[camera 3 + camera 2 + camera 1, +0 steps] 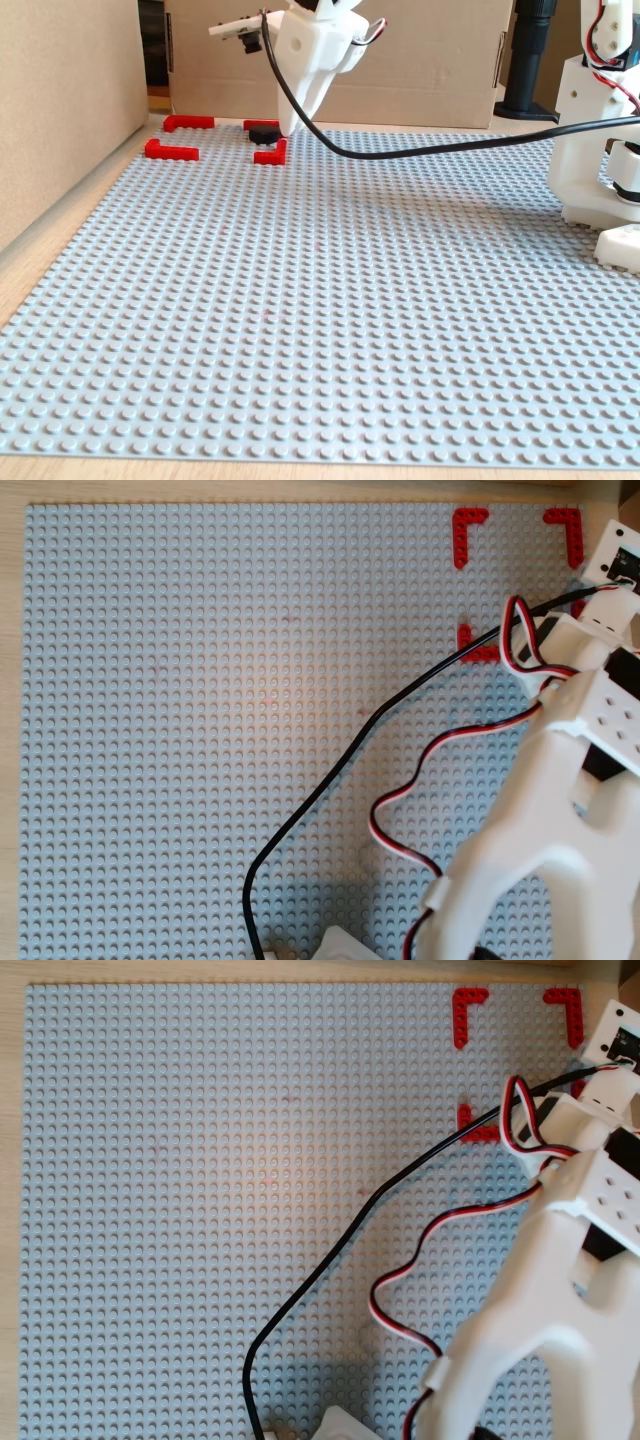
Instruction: Grab the Lego and store it in red box
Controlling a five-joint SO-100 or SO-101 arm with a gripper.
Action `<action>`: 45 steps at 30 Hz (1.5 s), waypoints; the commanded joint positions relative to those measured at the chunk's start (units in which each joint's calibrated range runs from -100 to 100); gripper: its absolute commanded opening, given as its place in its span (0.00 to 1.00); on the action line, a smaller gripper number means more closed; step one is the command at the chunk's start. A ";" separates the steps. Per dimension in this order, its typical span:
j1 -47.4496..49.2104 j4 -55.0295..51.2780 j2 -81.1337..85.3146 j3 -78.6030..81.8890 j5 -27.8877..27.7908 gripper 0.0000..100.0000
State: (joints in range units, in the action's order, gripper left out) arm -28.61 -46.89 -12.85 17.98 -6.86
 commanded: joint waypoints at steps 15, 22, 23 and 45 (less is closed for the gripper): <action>3.78 -29.34 38.44 -1.98 0.09 0.01; 9.66 -41.79 56.92 -1.98 0.09 0.01; 10.63 -42.67 59.37 -1.98 0.09 0.01; 31.03 -52.23 102.17 -1.71 10.30 0.01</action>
State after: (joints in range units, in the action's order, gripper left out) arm 2.14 -98.70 84.87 17.26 3.44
